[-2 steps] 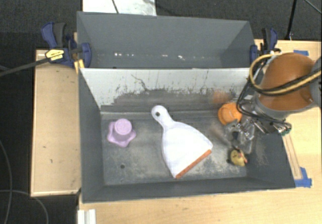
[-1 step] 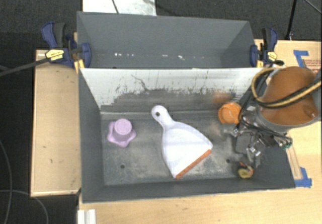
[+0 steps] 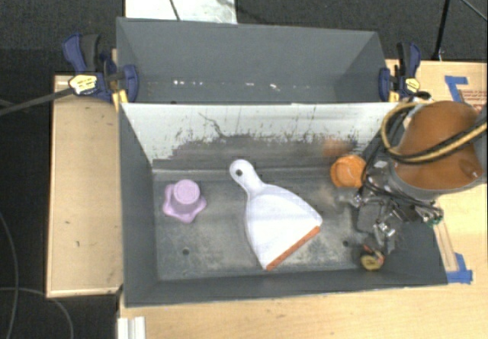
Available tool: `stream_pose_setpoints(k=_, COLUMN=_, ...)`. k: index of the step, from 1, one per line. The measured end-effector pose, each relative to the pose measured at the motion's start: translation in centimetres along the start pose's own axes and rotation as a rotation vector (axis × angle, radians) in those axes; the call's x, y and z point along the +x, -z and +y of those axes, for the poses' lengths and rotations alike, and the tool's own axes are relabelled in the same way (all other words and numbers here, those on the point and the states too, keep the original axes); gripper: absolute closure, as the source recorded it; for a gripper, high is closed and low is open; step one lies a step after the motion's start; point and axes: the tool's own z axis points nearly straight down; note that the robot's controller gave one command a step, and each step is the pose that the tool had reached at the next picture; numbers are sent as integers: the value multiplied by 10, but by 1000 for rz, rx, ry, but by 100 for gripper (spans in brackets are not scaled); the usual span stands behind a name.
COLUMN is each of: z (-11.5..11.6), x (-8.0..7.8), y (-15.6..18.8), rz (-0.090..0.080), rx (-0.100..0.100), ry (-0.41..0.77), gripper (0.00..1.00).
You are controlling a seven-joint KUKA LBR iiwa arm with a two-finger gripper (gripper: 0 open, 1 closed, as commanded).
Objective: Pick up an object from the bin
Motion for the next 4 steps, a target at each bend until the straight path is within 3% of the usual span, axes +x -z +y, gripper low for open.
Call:
stream_pose_setpoints(k=1, z=-5, x=30, y=-16, rz=-5, rx=1, ry=106, gripper=0)
stream_pose_setpoints(k=2, z=-6, x=46, y=-25, rz=5, rx=-11, ry=111, gripper=100)
stream_pose_setpoints(k=3, z=-5, x=35, y=-24, rz=-2, rx=-7, ry=101, gripper=0)
stream_pose_setpoints(k=4, z=-8, x=35, y=-24, rz=4, rx=-4, ry=101, gripper=100)
